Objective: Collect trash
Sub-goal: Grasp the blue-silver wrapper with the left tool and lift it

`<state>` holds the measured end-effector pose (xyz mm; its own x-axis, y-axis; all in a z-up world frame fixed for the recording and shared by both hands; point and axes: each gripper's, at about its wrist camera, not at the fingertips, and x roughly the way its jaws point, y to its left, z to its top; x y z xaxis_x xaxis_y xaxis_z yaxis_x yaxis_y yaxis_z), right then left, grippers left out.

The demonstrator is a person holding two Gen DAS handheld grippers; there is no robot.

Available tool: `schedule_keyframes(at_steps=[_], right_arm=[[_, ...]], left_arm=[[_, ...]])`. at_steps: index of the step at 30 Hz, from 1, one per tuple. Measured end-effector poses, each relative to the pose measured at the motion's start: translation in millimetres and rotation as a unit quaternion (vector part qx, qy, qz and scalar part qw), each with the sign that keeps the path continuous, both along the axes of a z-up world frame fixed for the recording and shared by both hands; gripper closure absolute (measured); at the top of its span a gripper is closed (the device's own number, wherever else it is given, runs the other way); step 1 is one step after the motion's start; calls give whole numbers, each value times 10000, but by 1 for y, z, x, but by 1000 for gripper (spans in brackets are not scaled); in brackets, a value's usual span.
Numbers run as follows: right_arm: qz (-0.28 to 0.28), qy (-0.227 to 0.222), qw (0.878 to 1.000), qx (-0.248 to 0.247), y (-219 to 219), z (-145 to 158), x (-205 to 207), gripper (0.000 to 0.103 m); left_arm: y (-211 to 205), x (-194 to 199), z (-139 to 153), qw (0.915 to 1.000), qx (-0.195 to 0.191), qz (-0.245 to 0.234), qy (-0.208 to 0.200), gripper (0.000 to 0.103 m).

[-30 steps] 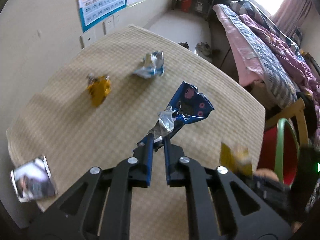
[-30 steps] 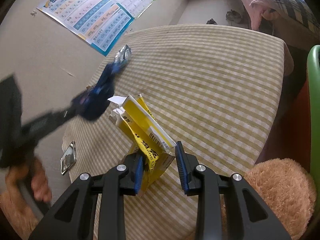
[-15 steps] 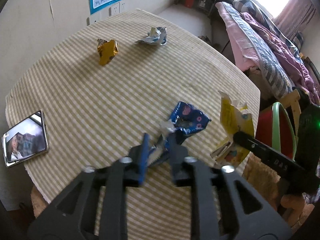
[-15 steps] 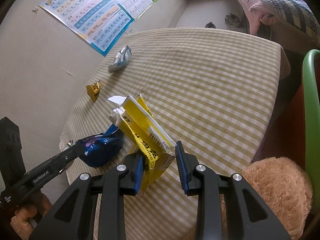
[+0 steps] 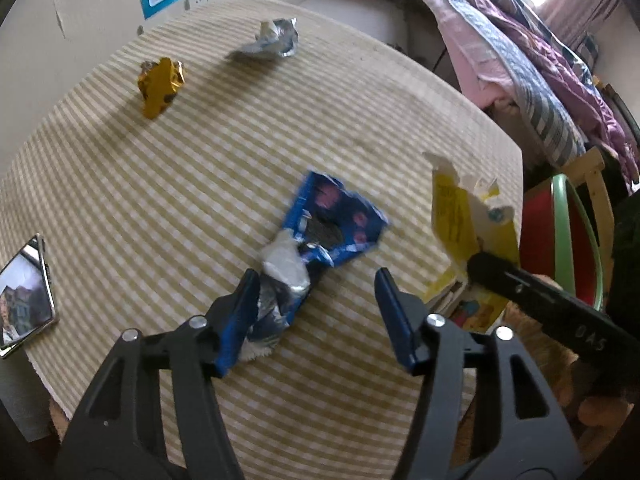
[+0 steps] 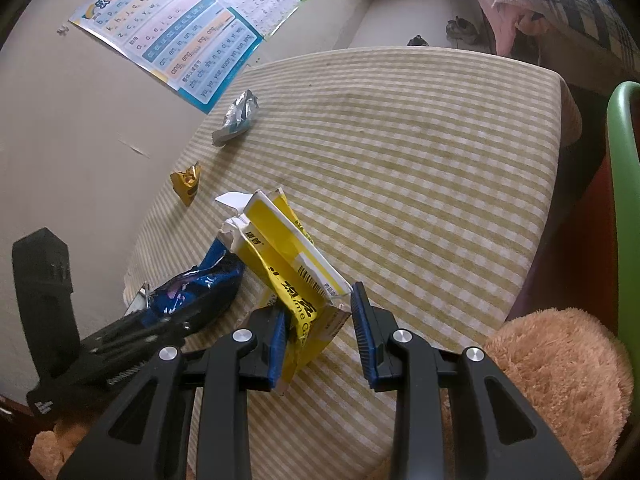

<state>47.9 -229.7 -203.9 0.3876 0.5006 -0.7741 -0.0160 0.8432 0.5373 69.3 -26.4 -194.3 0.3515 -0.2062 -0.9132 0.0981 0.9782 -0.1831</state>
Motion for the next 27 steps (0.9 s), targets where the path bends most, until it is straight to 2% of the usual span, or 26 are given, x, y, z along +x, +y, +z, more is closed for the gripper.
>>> schedule_keyframes(at_steps=[3, 5, 8, 12, 20, 27], right_arm=[[-10, 10, 10000, 21, -1, 0, 0, 73], [-11, 12, 10000, 24, 0, 0, 0, 73], [-10, 7, 10000, 18, 0, 0, 0, 73], [-12, 4, 10000, 13, 0, 1, 0, 73], [-81, -162, 9998, 89, -4, 12, -5, 73], [-130, -346, 9993, 36, -6, 24, -15, 73]], left_arm=[[-1, 0, -4, 10000, 22, -47, 67, 71], [1, -1, -4, 10000, 62, -10, 40, 72], [4, -3, 1, 10000, 43, 80, -29, 83], [8, -9, 15, 9996, -21, 150, -219, 88], [-2, -20, 51, 9977, -185, 44, -644, 88], [-7, -22, 71, 9958, -362, 75, -834, 88]])
